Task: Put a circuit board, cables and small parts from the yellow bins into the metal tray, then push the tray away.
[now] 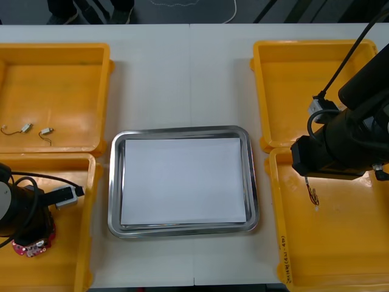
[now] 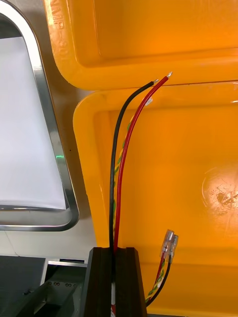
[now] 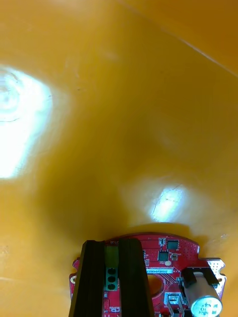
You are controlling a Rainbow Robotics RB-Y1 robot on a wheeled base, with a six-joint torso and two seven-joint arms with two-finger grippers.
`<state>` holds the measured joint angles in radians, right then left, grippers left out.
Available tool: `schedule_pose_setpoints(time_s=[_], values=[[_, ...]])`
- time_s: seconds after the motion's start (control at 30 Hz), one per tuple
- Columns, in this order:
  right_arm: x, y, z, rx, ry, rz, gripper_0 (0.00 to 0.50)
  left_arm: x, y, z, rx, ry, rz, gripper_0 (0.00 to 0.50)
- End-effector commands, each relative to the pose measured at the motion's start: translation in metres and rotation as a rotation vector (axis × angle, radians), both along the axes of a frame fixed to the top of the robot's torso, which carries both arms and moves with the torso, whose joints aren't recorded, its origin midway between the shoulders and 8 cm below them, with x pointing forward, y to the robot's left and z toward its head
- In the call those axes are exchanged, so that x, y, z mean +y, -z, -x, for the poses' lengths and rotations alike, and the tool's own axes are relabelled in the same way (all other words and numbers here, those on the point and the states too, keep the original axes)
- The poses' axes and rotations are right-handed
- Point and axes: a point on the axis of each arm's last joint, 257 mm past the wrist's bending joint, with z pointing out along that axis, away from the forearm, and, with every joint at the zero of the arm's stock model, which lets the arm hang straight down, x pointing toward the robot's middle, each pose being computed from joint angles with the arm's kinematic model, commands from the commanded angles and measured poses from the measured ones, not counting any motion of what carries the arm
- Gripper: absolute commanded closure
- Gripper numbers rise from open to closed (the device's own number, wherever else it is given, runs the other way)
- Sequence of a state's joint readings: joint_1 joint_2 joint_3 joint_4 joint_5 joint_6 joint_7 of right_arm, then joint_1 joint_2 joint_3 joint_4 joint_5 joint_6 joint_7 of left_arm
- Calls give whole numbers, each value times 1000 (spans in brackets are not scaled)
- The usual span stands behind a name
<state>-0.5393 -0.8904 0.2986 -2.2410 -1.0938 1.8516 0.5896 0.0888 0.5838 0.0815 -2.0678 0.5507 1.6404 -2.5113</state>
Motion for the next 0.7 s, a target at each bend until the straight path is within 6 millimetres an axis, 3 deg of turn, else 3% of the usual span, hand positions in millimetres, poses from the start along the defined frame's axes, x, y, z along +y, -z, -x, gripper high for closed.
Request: schedule_pose_setpoints(time_s=[0.03, 0.37, 0.7], values=[[10, -10, -7, -28, 35, -23, 500, 4, -19, -3, -43, 82, -24, 500], [9, -10, -8, -30, 36, -23, 500, 22, -63, 9, -71, -23, -13, 500], [10, -11, -7, -31, 35, -25, 500, 11, -106, 15, -133, -203, 43, 500]])
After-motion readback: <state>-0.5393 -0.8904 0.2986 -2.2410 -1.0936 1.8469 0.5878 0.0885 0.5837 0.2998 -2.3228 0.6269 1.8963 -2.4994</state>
